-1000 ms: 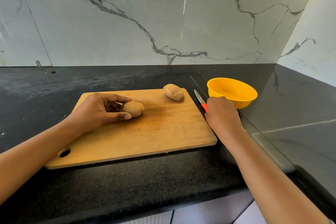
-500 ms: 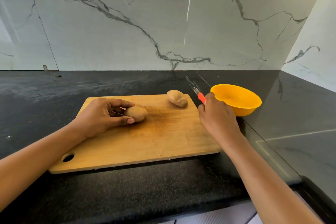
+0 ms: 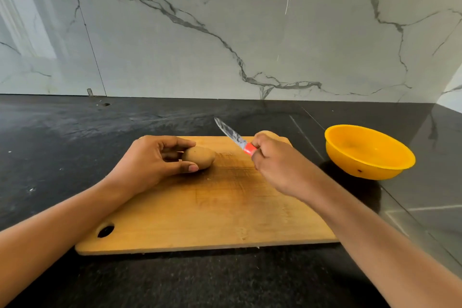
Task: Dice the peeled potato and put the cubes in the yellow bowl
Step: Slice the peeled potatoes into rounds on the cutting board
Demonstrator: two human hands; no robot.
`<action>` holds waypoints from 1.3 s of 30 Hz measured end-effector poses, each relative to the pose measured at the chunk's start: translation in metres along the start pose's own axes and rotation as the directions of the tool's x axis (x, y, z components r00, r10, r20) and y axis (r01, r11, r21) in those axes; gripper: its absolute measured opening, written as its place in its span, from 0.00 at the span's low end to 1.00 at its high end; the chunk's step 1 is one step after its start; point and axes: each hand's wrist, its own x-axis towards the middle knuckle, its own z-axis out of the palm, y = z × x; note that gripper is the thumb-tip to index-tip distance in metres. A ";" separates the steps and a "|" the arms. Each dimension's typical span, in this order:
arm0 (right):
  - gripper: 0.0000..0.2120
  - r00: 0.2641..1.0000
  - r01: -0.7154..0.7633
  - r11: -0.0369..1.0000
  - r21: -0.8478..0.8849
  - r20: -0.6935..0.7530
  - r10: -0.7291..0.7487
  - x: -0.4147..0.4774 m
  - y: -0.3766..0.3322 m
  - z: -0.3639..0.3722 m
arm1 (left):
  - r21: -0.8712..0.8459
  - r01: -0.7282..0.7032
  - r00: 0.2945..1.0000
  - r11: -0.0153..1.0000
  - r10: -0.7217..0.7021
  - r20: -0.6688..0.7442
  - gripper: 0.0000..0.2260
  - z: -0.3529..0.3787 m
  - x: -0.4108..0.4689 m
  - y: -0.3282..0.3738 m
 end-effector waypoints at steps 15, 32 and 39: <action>0.16 0.990 0.124 0.967 -0.221 -0.033 -0.135 -0.018 -0.020 0.024 | 0.009 0.052 0.995 0.999 -0.051 -0.088 0.19 0.004 0.000 0.002; 0.09 0.993 0.121 0.944 -0.307 0.034 -0.117 -0.007 -0.033 0.027 | 0.036 0.057 0.995 0.998 -0.053 -0.086 0.20 0.003 0.002 0.003; 0.09 0.981 0.190 0.911 -0.367 0.103 -0.164 -0.016 -0.034 0.031 | 0.047 0.049 0.995 0.998 -0.044 -0.091 0.21 0.004 0.000 0.004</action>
